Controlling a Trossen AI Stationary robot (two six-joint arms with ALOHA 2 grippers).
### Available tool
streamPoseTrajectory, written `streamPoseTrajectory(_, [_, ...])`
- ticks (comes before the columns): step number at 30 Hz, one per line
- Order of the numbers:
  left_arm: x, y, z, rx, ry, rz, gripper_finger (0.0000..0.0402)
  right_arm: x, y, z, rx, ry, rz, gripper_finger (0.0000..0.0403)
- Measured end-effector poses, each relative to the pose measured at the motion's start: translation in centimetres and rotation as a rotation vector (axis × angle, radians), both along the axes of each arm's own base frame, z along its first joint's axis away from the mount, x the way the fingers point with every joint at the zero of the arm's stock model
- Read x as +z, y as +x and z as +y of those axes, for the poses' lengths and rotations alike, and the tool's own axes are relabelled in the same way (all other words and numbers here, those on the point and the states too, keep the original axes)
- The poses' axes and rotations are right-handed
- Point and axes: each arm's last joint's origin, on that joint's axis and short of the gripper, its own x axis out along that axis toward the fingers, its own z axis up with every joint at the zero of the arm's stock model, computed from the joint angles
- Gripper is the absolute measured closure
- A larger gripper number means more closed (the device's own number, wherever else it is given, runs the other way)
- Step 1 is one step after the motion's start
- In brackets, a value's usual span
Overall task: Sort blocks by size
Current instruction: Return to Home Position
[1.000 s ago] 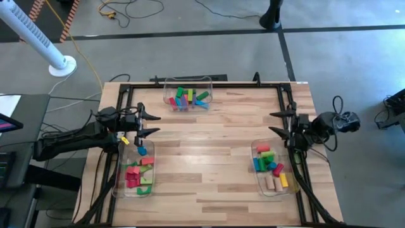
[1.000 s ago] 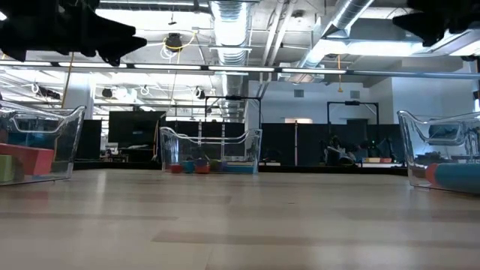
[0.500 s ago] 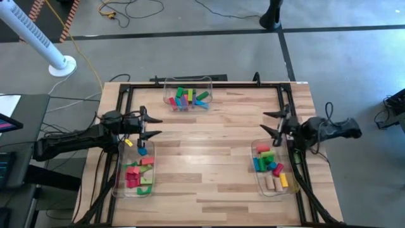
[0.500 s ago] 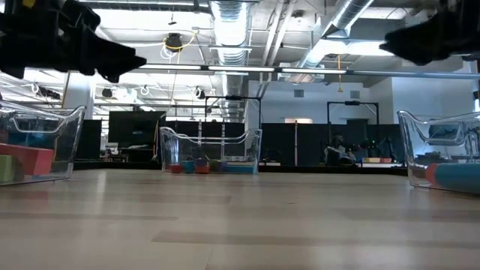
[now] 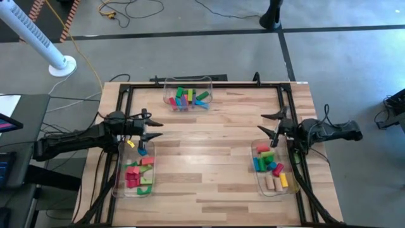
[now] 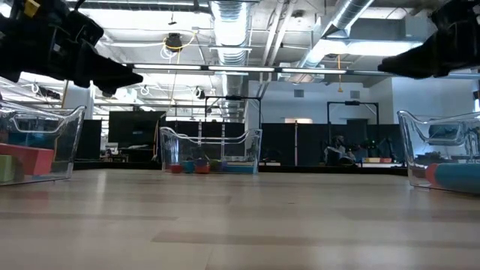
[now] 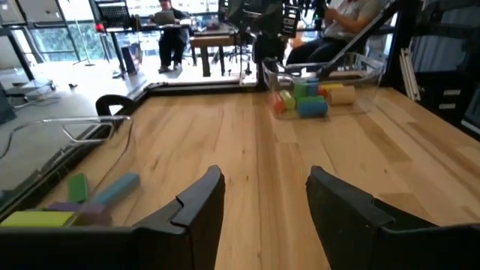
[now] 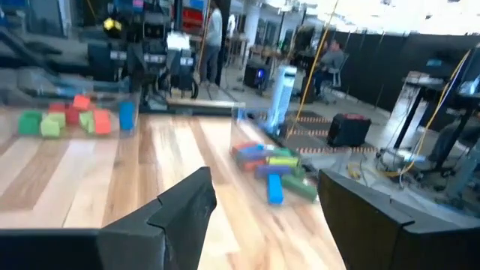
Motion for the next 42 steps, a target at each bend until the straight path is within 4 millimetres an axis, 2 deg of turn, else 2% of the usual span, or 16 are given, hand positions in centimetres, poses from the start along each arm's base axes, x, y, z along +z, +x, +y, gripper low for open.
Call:
streamPoseTrajectory(11, [0.0,0.0,0.0,0.001,0.018,0.003,0.0234,-0.4,-0.1,-0.7,-0.1,0.01,0.03,0.015])
streamPoseTrajectory(16, [-0.1,0.0,0.0,0.004,-0.014,0.013,0.0234,-0.4,-0.1,-1.1,-0.165,0.11,-0.015,0.0153])
streamPoseTrajectory(32, [-0.4,0.0,0.0,0.006,-0.036,0.036,0.0234,-0.6,-0.2,-1.2,-0.18,0.179,-0.034,0.0153])
streamPoseTrajectory(37, [-0.5,0.0,0.1,0.007,0.14,0.065,0.0234,-0.6,-0.2,-1.2,-0.18,0.179,-0.034,0.0153])
streamPoseTrajectory(42, [-0.9,-0.1,0.0,-0.003,0.168,0.115,0.0234,-0.6,-0.2,-1.2,-0.18,0.179,-0.034,0.0153])
